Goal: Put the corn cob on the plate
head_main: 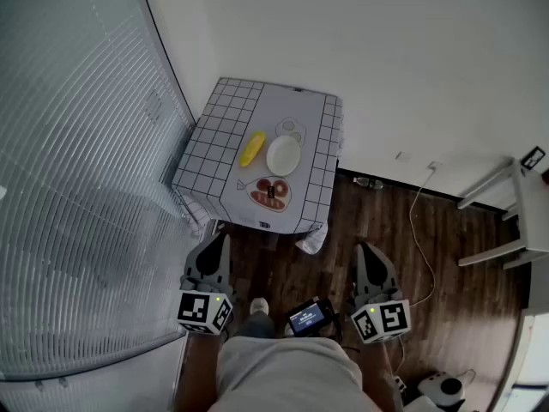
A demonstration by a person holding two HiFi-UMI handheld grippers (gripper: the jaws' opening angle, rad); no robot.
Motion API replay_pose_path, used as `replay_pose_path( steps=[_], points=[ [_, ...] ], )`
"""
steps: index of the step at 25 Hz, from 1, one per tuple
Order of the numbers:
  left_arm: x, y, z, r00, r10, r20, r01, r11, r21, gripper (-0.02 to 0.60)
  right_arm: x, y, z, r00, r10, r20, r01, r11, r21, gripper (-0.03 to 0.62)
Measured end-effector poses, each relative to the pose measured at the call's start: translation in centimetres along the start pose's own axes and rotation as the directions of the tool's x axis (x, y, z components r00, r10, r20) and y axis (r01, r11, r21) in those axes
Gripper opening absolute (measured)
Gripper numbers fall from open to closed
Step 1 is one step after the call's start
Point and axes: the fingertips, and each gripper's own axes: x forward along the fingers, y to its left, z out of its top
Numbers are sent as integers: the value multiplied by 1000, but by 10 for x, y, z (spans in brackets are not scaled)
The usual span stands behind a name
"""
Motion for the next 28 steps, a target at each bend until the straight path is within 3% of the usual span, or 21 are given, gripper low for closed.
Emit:
replay_pose_path(
  steps=[4,9,14,28],
  points=[
    [-31,-25,-3,999,-34,-10,34,999,10,8,-23,11,5,1000,0,12,-1,996,86,6],
    [-48,-37,-6,999,-46,-9,46,999,2,8,-39,26,-2,1000,31,5,-31,997,65,6],
    [-56,-38,-9,999,-37,-17,37,999,-8,8,-52,35,-2,995,93,36,-97,984,148,6],
    [-65,-64,4,1000,2,4,-2,999,34,8,-63,4,-9,995,100,21,-102,977,188,6]
  ],
)
